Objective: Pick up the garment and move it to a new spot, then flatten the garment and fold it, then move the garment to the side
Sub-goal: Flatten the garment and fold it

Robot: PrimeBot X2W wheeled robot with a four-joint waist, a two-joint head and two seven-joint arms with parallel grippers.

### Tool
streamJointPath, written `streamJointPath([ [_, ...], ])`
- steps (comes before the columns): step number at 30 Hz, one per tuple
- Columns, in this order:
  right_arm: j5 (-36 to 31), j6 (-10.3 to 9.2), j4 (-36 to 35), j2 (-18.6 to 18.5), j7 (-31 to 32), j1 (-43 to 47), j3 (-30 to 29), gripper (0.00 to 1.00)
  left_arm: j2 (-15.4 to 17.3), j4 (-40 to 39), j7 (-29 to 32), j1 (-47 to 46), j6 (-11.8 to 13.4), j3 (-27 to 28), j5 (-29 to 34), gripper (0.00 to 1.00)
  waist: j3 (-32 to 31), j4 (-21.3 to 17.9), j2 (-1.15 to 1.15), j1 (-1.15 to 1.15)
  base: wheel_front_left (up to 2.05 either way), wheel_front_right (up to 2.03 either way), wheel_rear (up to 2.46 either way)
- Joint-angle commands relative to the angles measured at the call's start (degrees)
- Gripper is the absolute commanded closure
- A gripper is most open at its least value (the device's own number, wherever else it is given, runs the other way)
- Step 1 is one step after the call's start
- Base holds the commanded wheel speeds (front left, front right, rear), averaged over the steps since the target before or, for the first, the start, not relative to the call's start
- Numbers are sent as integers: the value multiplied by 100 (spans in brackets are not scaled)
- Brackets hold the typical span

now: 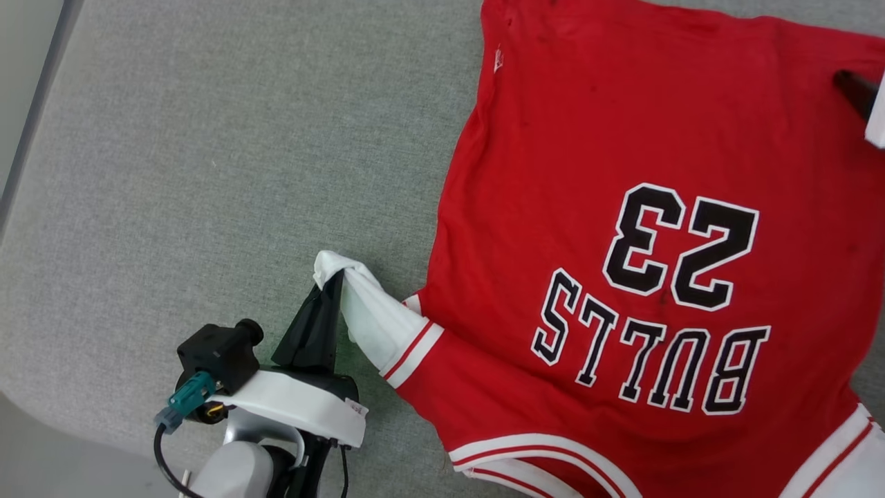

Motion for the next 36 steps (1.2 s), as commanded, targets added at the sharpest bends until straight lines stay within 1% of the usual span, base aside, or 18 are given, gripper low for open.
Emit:
streamJointPath([
  [1,-16,-3,279,-20,295,-3,139,0,-20,41,-64,-114,-51,-19,-30,100,148,113,0,-1,0,0,0],
  [6,75,-3,976,64,1175,259,308,0,-47,170,-122,-167,-102,-40,-48,100,213,138,0,-1,0,0,0],
  [7,116,-3,1076,74,1291,288,267,58,-58,198,-123,-177,-92,-44,-57,100,213,142,0,-1,0,0,0],
  [8,125,-3,1108,86,1339,289,279,99,-67,225,-124,-184,-102,-51,-69,100,208,145,0,-1,0,0,0],
  [11,118,-3,1117,41,1312,218,270,100,-88,302,-151,-184,-135,-69,-91,100,144,151,0,-1,0,0,0],
  [14,144,-3,981,-42,1134,72,246,100,-84,382,-156,-138,-145,-80,-123,100,-5,123,0,-1,0,0,0],
  [18,233,-4,663,-237,866,-64,253,100,-17,478,-116,-58,-109,-58,-131,100,-339,42,0,-1,0,0,0],
  [21,339,-6,354,-400,718,18,357,100,49,542,-69,49,-48,-9,-168,100,-649,-70,0,-1,0,0,0],
  [27,664,-5,-352,-657,638,872,605,100,237,622,59,400,100,141,-271,100,-1310,-423,0,-1,0,0,0],
  [31,920,-5,-937,-756,639,1724,516,100,378,609,146,689,217,254,-344,100,-1699,-697,0,-1,0,0,0],
  [34,1043,-5,-1433,-730,645,2526,344,100,457,581,244,902,316,327,-402,100,-2005,-878,0,-1,0,0,0],
  [35,1043,-5,-1433,-730,645,2526,344,100,457,581,244,902,316,327,-402,100,-2005,-878,0,-1,0,0,0],
  [36,1063,-5,-1601,-725,668,2834,290,100,476,572,282,969,354,340,-407,100,-2111,-925,0,-1,0,0,0],
])
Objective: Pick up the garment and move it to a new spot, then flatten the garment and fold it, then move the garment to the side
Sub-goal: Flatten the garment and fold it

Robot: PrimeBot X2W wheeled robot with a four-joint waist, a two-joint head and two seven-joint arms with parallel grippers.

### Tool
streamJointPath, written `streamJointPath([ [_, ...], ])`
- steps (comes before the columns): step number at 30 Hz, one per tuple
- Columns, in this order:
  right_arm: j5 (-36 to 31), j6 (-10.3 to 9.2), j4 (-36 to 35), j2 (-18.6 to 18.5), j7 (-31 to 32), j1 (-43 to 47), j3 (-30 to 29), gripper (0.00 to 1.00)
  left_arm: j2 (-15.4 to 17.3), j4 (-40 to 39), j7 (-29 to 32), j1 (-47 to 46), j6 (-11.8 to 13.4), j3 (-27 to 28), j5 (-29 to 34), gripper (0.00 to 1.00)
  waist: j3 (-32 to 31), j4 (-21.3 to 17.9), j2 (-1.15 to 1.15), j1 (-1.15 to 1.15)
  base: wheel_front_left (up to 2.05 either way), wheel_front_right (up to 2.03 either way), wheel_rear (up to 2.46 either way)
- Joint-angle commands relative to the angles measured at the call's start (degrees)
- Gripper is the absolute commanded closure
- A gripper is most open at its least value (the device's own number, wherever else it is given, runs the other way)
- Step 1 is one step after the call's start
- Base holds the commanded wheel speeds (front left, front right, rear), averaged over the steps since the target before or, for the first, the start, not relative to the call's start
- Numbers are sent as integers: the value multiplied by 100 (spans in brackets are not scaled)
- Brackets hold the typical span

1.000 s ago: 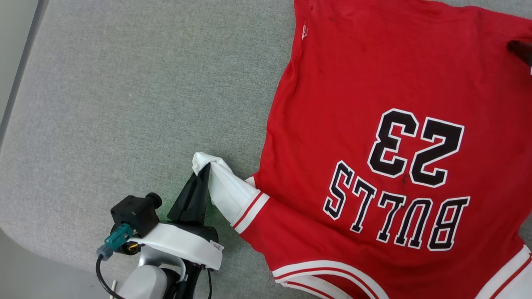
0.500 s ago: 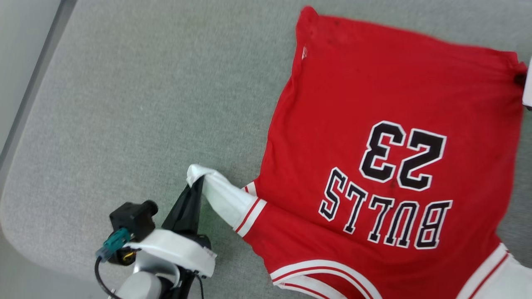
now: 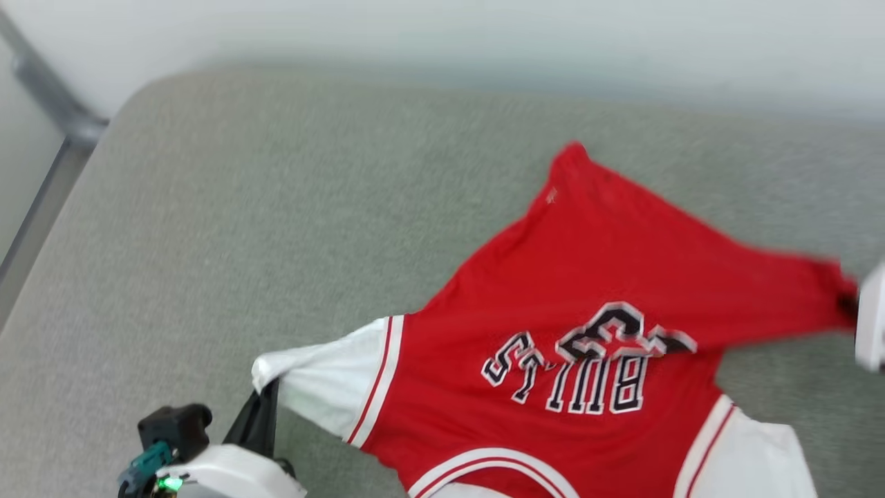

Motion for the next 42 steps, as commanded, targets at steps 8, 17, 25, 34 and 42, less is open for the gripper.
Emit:
streamJointPath([
  [8,86,-6,-1393,542,98,2560,-902,100,213,-168,305,587,244,86,-106,100,-897,-696,0,0,0,0,0],
  [17,-91,-5,-2434,1713,127,4479,-1784,100,300,-217,540,931,372,94,-213,100,-1154,-849,0,0,0,0,0],
  [25,-125,-5,-2709,2368,-206,5003,-1976,0,379,-259,669,864,374,14,-163,100,-1189,-879,0,0,0,0,0],
  [34,-54,-5,-2789,2237,-2414,4412,-1631,0,339,-332,679,740,345,-79,-139,100,-1155,-790,0,0,0,0,0],
  [42,-168,-5,-2272,1539,-4120,3450,-817,0,252,-401,602,435,314,-151,-98,100,-754,-667,0,0,0,0,0],
])
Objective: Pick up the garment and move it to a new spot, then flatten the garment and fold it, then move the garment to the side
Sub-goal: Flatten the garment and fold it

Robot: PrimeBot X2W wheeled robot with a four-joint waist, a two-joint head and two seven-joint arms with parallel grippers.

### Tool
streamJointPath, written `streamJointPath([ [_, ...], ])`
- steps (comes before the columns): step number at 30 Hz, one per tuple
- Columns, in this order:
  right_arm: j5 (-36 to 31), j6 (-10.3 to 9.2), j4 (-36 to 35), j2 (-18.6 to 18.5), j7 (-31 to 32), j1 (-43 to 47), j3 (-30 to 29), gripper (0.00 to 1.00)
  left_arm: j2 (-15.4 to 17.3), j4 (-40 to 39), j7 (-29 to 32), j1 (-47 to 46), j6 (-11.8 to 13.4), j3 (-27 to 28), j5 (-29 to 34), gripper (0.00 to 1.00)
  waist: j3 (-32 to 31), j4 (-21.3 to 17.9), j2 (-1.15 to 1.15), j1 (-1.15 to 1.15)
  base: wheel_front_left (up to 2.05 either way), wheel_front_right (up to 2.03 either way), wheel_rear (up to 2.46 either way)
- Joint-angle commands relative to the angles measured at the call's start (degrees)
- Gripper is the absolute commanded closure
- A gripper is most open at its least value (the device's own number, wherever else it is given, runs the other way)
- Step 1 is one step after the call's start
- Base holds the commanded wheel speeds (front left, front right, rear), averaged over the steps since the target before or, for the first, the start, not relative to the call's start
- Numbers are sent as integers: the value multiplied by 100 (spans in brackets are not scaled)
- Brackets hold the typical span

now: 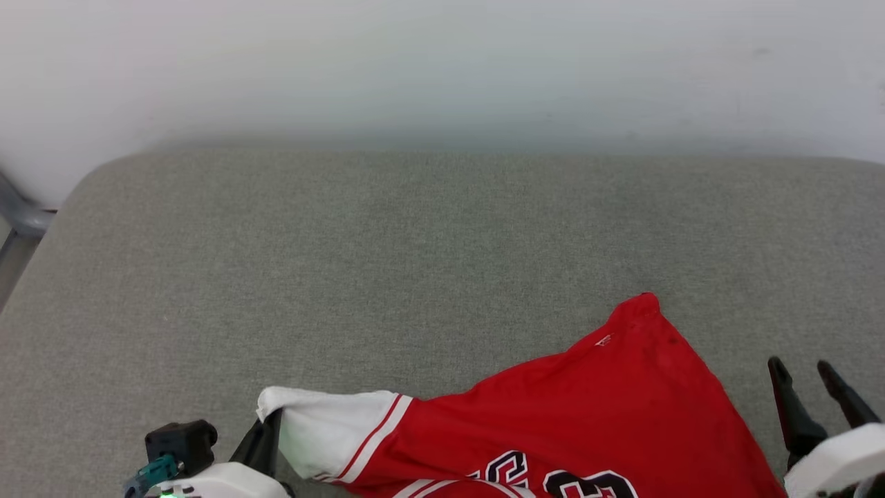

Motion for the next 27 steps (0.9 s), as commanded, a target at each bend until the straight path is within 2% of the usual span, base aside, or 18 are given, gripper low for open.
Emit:
streamJointPath([
  [1,-43,-4,195,-192,-113,-375,160,0,-43,-38,-60,-169,-35,-12,53,100,245,67,0,0,0,0,0],
  [4,-36,-4,547,-538,-27,-992,489,0,-94,-64,-104,-385,-79,-60,84,100,520,153,0,0,0,0,0],
  [8,157,-4,1009,-999,609,-1811,911,0,-184,-58,-167,-665,-145,-148,128,100,856,286,0,0,0,0,0],
  [16,846,-4,1427,-1760,3097,-3058,1953,0,-335,-30,-344,-1043,-294,-286,192,100,1213,567,0,0,0,0,0],
  [20,1041,-5,1507,-1876,3796,-3437,2233,0,-398,-7,-416,-1188,-344,-340,194,100,1393,678,0,0,0,0,0],
  [27,1419,-2,1803,-1891,4174,-3643,2963,0,-504,122,-527,-1417,-452,-397,171,100,1679,797,0,0,0,0,0],
])
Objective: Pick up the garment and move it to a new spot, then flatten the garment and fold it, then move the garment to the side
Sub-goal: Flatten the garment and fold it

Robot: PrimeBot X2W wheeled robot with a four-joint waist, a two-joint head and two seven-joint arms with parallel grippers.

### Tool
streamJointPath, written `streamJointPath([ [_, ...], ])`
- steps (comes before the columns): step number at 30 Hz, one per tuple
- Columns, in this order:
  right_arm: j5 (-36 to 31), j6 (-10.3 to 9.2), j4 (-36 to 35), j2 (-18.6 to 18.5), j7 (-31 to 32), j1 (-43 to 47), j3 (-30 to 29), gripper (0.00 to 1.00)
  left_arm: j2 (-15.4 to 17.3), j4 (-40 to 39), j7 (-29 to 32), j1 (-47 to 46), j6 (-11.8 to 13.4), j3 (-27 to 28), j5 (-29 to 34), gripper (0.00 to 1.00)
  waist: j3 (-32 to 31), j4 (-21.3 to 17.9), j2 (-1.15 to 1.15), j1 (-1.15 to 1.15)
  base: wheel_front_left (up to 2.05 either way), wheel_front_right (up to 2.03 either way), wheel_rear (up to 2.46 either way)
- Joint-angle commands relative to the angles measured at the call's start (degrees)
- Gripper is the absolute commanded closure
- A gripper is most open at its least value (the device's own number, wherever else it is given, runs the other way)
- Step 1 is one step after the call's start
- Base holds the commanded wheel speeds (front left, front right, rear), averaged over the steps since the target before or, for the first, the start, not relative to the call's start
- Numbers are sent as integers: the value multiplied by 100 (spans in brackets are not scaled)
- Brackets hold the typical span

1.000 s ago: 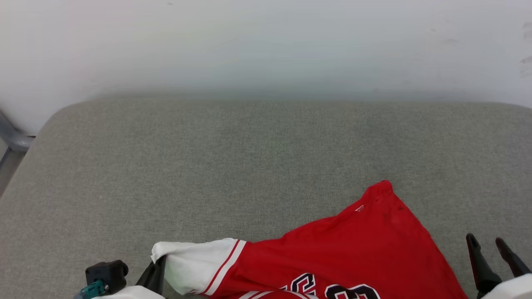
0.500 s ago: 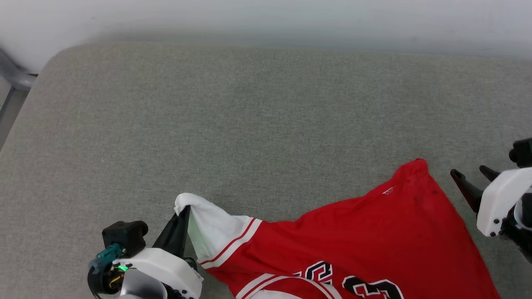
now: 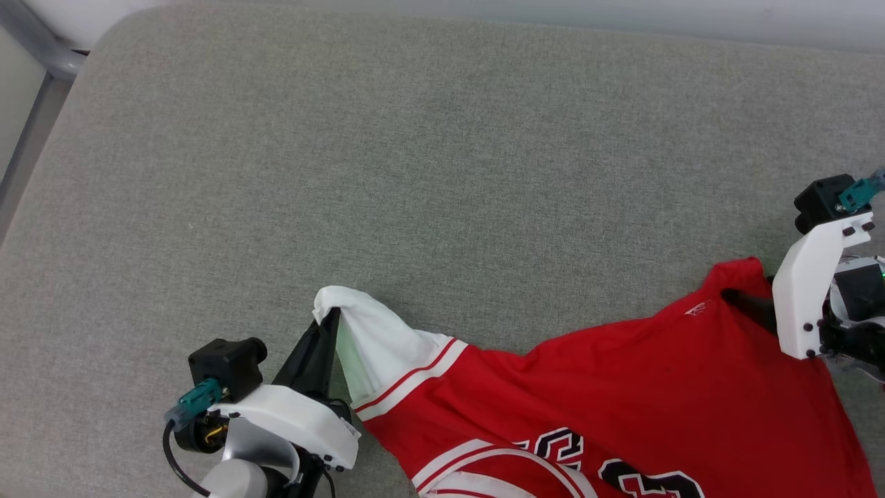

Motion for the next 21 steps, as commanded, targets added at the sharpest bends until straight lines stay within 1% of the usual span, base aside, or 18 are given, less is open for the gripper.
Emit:
streamJointPath([
  [1,266,0,157,32,215,58,271,0,-43,49,-55,-120,-35,-2,-31,100,121,60,0,-1,0,0,0],
  [4,549,7,315,-8,445,133,543,0,-53,135,-87,-157,-65,-12,-40,100,171,77,0,-1,0,0,0],
  [5,613,7,358,-25,488,148,608,58,-60,157,-95,-170,-72,-15,-40,100,174,80,0,-1,0,0,0],
  [6,659,7,380,-52,496,143,652,94,-65,178,-103,-182,-80,-22,-43,100,175,82,0,-1,0,0,0],
  [7,705,7,417,-78,475,120,670,100,-70,201,-108,-191,-88,-23,-52,100,172,84,0,-1,0,0,0],
  [10,754,6,469,-127,453,46,715,100,-83,240,-130,-196,-91,-15,-82,100,150,83,0,-1,0,0,0],
  [15,744,-3,484,-247,159,-229,667,100,-61,330,-178,-243,-97,19,-101,100,-3,47,0,-1,0,0,0],
  [17,768,-6,451,-274,-127,-359,544,100,0,386,-218,-296,-68,81,-100,100,-172,-1,0,-1,0,0,0],
  [18,768,-6,451,-274,-127,-359,544,100,0,386,-218,-296,-68,81,-100,100,-172,-1,0,-1,0,0,0],
  [21,600,-4,431,-279,-689,-554,325,100,79,450,-170,-528,-145,177,-182,100,-413,-115,0,-1,0,0,0],
])
